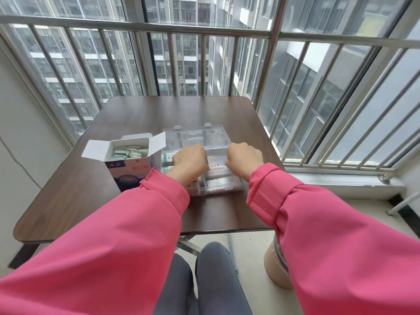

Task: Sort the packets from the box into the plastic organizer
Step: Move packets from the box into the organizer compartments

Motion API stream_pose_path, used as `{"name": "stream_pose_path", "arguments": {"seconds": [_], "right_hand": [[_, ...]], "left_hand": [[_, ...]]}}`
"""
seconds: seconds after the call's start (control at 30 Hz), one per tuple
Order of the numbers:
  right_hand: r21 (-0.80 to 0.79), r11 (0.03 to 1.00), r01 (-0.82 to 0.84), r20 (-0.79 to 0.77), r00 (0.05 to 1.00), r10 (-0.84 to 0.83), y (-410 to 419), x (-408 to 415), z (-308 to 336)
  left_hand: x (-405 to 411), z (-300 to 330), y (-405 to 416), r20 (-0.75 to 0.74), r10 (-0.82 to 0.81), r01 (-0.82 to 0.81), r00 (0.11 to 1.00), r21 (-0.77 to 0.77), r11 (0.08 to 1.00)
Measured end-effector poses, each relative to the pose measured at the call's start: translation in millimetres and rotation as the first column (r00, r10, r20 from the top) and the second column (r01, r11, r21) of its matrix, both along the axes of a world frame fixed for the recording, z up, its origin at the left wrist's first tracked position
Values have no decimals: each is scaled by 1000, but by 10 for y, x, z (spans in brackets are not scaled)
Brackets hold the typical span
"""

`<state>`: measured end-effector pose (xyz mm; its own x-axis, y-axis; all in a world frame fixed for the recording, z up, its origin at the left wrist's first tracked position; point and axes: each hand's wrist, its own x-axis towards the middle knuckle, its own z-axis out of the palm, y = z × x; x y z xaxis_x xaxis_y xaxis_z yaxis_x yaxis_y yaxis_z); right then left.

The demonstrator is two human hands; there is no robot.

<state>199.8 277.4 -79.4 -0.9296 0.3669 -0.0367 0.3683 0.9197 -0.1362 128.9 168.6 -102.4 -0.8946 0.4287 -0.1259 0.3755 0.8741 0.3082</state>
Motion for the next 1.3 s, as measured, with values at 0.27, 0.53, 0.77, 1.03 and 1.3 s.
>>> {"name": "stream_pose_path", "arguments": {"seconds": [0.27, 0.53, 0.77, 1.03, 1.3], "right_hand": [[-101, 993, 67, -19, 997, -69, 42, -39, -36], [-87, 993, 77, -40, 996, -81, 13, 8, -1], [-33, 999, -21, -212, 977, 14, -208, 84, 180], [-67, 872, -485, -309, 841, 444, -910, -62, 338], [-98, 867, -488, -198, 864, 463, -1197, -213, 290]], "left_hand": [[27, 15, -6, -14, -3, 3, 1000, -2, 1000], [180, 150, -72, -103, -23, 33, 994, 97, 995], [382, 426, -529, -397, -43, 216, 917, 403, 889], [93, 344, -1405, -460, 104, 42, 882, 297, 954], [-186, 307, -1918, -171, -67, 81, 983, 77, 994]]}}
